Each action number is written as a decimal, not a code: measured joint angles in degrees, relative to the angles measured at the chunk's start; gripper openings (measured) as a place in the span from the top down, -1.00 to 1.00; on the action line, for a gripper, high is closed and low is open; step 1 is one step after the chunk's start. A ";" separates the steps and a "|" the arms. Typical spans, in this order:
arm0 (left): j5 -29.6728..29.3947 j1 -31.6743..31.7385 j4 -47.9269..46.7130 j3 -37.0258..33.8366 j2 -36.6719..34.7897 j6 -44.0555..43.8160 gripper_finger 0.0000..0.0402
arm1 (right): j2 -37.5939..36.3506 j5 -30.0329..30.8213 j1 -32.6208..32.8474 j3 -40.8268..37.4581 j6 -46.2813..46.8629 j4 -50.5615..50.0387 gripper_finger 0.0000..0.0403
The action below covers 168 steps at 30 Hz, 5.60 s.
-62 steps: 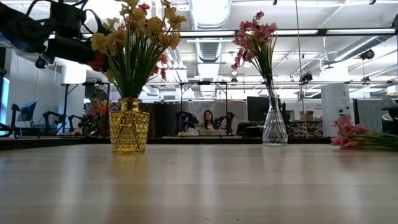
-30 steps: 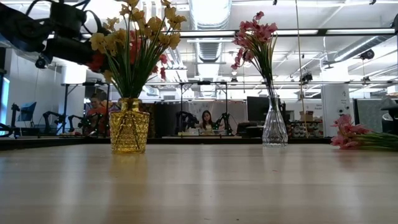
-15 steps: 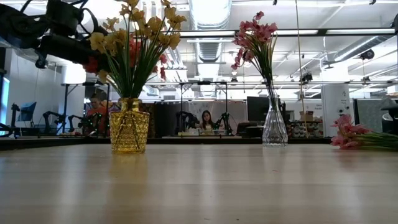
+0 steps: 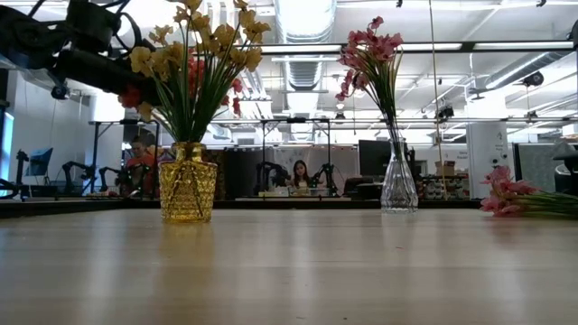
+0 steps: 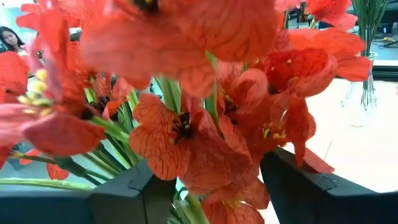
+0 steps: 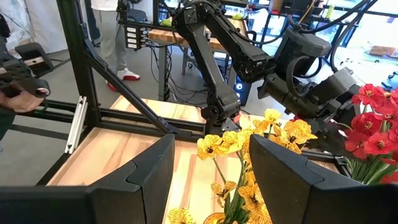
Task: Sort flowers into vase by color
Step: Put the red flower into the purple flower vase, then put the pink flower into the transparent flower vase
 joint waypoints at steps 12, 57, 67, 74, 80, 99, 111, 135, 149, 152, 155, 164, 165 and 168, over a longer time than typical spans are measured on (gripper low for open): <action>-2.58 0.00 -2.28 0.00 -0.18 0.23 -0.25 | 0.00 0.00 0.00 -0.02 -0.02 0.00 0.00; -7.23 0.00 -19.06 0.27 -7.50 -2.36 -0.25 | -0.07 0.02 0.00 0.90 3.47 -2.94 0.00; -10.50 -0.01 -25.72 4.48 -7.45 -7.89 -0.25 | -0.09 0.04 0.00 0.90 3.50 -3.98 0.00; -10.61 -0.02 -33.17 8.53 -7.45 -9.80 -0.25 | -0.11 0.04 0.00 0.90 3.56 -5.33 0.00; -10.62 -0.02 -36.29 10.22 -7.43 -11.27 -0.25 | -0.11 0.03 0.00 0.92 3.56 -5.75 0.00; -10.64 -0.02 -47.77 18.12 -7.43 -13.17 -0.25 | -0.11 0.02 0.04 0.96 3.80 -6.32 0.00; -13.47 -0.02 -62.38 29.27 -7.43 -13.66 -0.25 | -0.57 -0.01 0.02 0.96 12.63 -12.77 0.00; -3.97 -0.17 -65.55 37.73 -11.74 -15.27 -0.25 | -5.64 0.65 0.00 0.98 42.16 -55.72 0.00; 10.47 -0.19 -48.34 34.83 -16.33 -16.73 -0.25 | -5.46 3.92 0.00 -4.57 61.47 -73.36 0.00; 11.08 -0.24 -43.05 32.05 -16.31 -17.84 -0.25 | -5.49 1.17 0.13 -6.77 63.77 -75.08 0.00; 11.12 -0.49 -38.64 29.03 -16.09 -18.95 -0.25 | -5.62 -0.11 0.98 -9.48 66.21 -74.84 0.00; 9.59 -3.24 -29.57 23.14 -16.17 -19.29 -0.19 | -6.55 -0.62 3.65 -15.75 73.26 -74.71 0.00; 9.51 -3.69 -29.60 23.08 -16.15 -19.23 -0.18 | -6.59 -0.73 3.96 -16.44 73.87 -74.71 0.00; 9.53 -5.32 -29.45 23.01 -16.11 -19.21 -0.17 | -6.74 -1.89 4.65 -19.23 75.78 -74.65 0.00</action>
